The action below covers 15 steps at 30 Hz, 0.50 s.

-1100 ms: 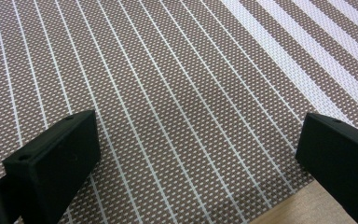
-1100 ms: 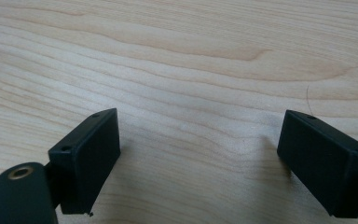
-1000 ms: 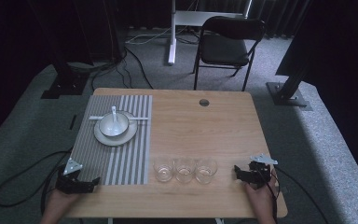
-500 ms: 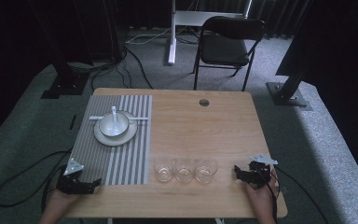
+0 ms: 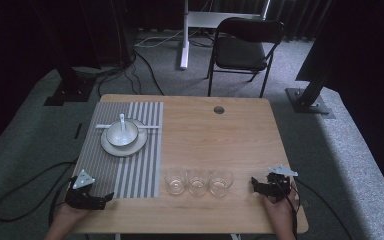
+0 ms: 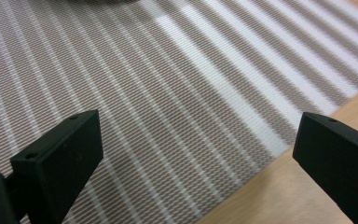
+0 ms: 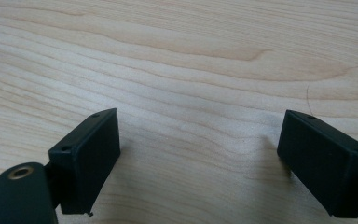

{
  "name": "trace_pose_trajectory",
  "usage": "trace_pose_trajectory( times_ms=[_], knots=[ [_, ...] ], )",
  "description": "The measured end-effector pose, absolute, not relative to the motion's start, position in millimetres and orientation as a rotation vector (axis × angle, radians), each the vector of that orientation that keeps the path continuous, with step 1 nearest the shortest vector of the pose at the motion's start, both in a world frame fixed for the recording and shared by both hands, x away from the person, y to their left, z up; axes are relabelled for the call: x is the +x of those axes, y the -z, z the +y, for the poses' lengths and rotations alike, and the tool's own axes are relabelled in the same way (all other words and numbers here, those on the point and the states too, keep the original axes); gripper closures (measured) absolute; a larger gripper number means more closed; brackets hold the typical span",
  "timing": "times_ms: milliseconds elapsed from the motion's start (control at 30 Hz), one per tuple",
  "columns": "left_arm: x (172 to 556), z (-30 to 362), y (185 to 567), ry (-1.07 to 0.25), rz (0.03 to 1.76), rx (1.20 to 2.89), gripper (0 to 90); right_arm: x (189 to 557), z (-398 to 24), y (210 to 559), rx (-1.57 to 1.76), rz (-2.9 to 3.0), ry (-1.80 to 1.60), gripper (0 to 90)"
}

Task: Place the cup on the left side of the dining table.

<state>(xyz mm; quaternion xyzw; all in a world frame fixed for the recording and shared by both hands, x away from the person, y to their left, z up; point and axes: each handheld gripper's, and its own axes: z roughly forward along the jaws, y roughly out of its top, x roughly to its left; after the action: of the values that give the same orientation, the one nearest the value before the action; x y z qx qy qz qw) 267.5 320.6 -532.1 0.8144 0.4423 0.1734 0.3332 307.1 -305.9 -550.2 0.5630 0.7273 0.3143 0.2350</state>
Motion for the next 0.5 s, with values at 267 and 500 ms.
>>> trace_pose_trajectory(
  times_ms=[267,500],
  knots=[
    [263.7,302.0,521.8,-0.478,1.080,2.134,2.0,307.1,-305.9,550.2,1.545,1.996,-0.862,12.5],
    [265.2,288.1,522.5,-0.451,1.033,2.168,2.0,307.1,-305.9,550.2,1.545,1.996,-0.862,12.5]
  ],
)
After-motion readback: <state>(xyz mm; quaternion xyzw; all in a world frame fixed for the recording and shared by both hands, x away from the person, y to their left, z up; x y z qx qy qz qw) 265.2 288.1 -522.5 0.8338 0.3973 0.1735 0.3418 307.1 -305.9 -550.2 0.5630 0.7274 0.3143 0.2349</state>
